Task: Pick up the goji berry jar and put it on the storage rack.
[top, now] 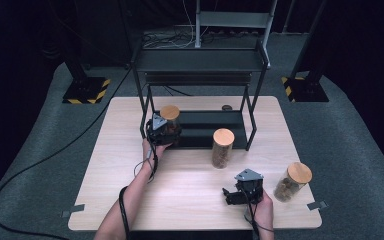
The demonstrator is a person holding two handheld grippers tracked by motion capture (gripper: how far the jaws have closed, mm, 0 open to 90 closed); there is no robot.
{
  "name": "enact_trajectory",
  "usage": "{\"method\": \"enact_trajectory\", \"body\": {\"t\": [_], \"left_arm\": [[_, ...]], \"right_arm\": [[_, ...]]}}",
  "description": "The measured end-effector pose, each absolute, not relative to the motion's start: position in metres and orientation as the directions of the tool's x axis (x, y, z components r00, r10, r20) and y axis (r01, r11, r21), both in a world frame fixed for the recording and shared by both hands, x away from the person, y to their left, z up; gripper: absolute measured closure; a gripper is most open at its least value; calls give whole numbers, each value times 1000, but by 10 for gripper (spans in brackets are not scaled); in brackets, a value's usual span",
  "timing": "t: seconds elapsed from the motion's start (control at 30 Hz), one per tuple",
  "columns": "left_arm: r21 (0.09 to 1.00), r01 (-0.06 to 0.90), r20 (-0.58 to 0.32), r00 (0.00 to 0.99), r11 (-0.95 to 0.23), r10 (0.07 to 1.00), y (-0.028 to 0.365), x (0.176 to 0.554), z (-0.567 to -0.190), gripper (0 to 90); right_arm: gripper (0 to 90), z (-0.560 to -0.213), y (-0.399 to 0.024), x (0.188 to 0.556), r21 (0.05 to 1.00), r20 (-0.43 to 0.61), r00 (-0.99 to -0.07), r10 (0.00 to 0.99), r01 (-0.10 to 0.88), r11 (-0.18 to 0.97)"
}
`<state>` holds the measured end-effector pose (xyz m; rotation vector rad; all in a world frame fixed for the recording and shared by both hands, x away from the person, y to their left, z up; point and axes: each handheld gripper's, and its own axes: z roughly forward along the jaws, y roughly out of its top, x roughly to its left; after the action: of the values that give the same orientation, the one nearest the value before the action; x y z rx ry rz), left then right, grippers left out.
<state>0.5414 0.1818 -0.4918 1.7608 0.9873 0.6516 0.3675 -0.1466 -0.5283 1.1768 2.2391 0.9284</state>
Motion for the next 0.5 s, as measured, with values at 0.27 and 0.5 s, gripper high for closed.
{"method": "enact_trajectory", "body": {"t": [0.27,0.5], "left_arm": [[923,332,-7,520,-195,854,180,544,-491,248],[921,339,-9,514,-194,858,179,544,-490,248]], "right_arm": [[15,-528,-147,367,734,-76,-539,839,540,413],[15,-528,-147,367,734,-77,-539,839,539,413]]}}
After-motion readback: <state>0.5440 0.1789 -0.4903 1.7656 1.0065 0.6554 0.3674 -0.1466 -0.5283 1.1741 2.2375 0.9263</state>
